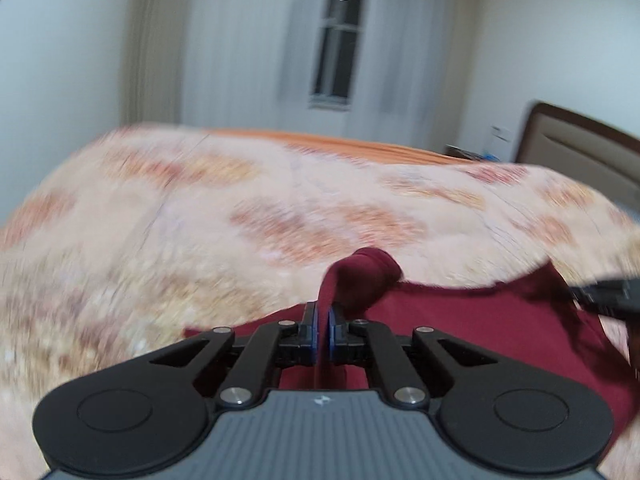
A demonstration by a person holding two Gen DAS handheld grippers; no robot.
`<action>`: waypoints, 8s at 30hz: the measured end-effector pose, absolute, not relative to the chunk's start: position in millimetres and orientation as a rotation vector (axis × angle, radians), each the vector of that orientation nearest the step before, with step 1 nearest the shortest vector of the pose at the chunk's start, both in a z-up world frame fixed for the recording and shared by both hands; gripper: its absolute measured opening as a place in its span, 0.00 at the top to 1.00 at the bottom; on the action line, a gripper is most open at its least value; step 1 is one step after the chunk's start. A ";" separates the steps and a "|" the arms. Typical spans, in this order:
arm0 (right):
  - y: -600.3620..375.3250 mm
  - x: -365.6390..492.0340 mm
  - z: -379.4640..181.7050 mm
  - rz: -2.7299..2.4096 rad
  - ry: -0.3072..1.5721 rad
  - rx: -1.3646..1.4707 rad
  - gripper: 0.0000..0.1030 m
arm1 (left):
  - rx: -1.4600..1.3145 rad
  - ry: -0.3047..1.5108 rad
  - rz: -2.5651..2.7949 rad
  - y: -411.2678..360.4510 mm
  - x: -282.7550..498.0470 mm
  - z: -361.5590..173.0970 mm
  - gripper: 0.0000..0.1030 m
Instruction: Fold small clothes
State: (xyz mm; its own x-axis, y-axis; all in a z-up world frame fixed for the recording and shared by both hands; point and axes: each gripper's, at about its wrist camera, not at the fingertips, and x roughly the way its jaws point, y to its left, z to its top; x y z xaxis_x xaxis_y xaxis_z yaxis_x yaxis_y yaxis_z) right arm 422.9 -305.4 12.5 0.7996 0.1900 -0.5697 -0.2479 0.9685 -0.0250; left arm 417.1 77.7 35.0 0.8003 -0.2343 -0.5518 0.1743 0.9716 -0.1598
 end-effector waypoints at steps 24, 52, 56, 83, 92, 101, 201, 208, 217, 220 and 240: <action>-318.5 377.4 11.3 0.177 0.563 -0.131 0.07 | -0.091 0.501 -0.200 83.5 376.2 20.9 0.08; -294.7 244.0 -48.6 -0.149 0.416 -0.243 0.01 | -0.081 0.492 0.008 79.6 279.5 -48.4 0.02; -291.2 237.6 -43.0 -0.151 0.400 -0.260 0.01 | -0.091 0.552 -0.033 84.2 277.6 -40.3 0.01; -121.6 421.1 -3.4 0.067 0.482 -0.425 0.01 | -0.229 0.606 -0.049 87.0 274.3 -28.8 0.00; -130.3 397.2 -22.9 0.082 0.474 -0.384 0.01 | -0.251 0.632 -0.044 91.7 281.8 -33.9 0.00; -121.2 310.7 -24.8 0.133 0.359 -0.494 0.01 | -0.262 0.644 -0.031 89.9 281.5 -30.8 0.00; -276.6 133.4 -53.2 -0.121 0.363 -0.045 0.00 | -0.056 0.698 -0.628 -214.8 326.7 47.2 0.00; -275.7 131.3 -43.9 -0.141 0.341 -0.019 0.00 | -0.098 0.634 -0.399 -157.0 328.1 46.8 0.00; -264.4 159.5 -0.1 -0.041 0.210 0.064 0.00 | -0.212 0.710 -0.257 -97.0 325.1 -2.4 0.01; -257.5 184.8 4.4 -0.046 0.251 0.054 0.00 | -0.217 0.730 -0.242 -93.7 320.4 -16.3 0.01; -286.8 168.7 -21.0 -0.180 0.276 0.135 0.00 | -0.194 0.682 -0.275 -95.6 313.0 -12.0 0.00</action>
